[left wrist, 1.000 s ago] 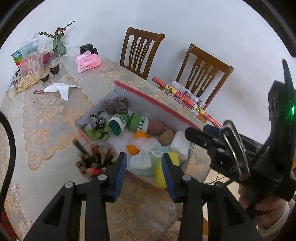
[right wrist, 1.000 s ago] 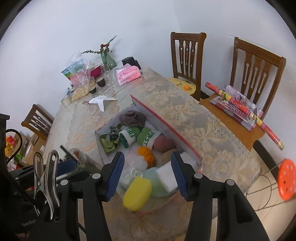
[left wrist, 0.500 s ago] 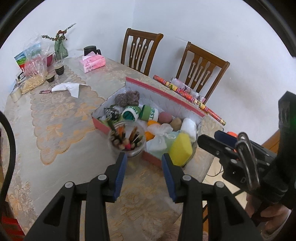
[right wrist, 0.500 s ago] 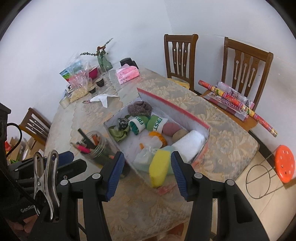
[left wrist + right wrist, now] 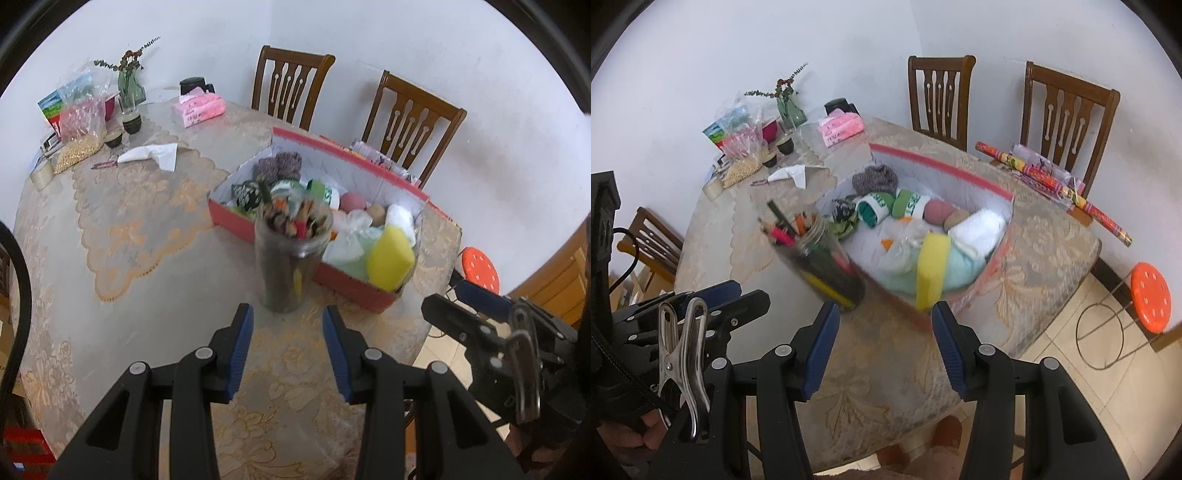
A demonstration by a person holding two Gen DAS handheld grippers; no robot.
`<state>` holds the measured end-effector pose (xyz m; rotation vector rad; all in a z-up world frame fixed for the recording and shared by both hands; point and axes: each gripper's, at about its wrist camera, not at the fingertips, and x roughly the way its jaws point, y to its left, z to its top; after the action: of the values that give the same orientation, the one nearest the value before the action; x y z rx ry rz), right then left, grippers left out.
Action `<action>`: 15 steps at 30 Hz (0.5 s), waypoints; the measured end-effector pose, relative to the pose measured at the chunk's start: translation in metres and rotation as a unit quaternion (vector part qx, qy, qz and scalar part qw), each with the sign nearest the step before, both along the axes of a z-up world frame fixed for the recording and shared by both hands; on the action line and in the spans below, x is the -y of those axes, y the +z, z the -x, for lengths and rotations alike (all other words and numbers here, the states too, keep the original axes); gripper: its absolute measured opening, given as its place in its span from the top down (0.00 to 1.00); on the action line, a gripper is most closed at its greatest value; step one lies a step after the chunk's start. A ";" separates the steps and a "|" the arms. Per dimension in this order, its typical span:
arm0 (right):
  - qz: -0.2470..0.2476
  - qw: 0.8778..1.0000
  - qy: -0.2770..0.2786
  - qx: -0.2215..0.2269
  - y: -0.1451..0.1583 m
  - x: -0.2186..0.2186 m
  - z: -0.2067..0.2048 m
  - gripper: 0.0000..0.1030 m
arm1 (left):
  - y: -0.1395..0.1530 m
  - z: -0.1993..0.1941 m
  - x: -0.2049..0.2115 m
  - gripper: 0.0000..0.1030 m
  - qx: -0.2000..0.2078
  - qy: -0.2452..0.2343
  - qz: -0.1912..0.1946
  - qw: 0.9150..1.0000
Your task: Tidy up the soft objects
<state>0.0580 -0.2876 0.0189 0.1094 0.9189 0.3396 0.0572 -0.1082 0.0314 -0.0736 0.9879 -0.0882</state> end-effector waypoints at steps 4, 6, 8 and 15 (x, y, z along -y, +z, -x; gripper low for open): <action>0.004 1.000 -0.007 -0.009 -0.006 -0.005 0.008 0.48 | -0.010 0.004 -0.003 0.60 -0.012 -0.002 0.000 1.000; 0.005 1.000 -0.010 -0.016 -0.010 -0.008 0.011 0.48 | -0.015 0.005 -0.004 0.60 -0.017 -0.005 -0.002 1.000; 0.006 1.000 -0.015 -0.022 -0.012 -0.009 0.013 0.48 | -0.019 0.006 -0.005 0.60 -0.022 -0.007 -0.004 1.000; 0.015 0.999 -0.027 -0.033 -0.018 -0.014 0.017 0.48 | -0.032 0.008 -0.006 0.60 -0.042 -0.011 -0.006 0.999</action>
<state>0.0414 -0.2739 0.0013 0.1174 0.9833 0.2728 0.0495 -0.1026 -0.0004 -0.0558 1.0740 -0.0993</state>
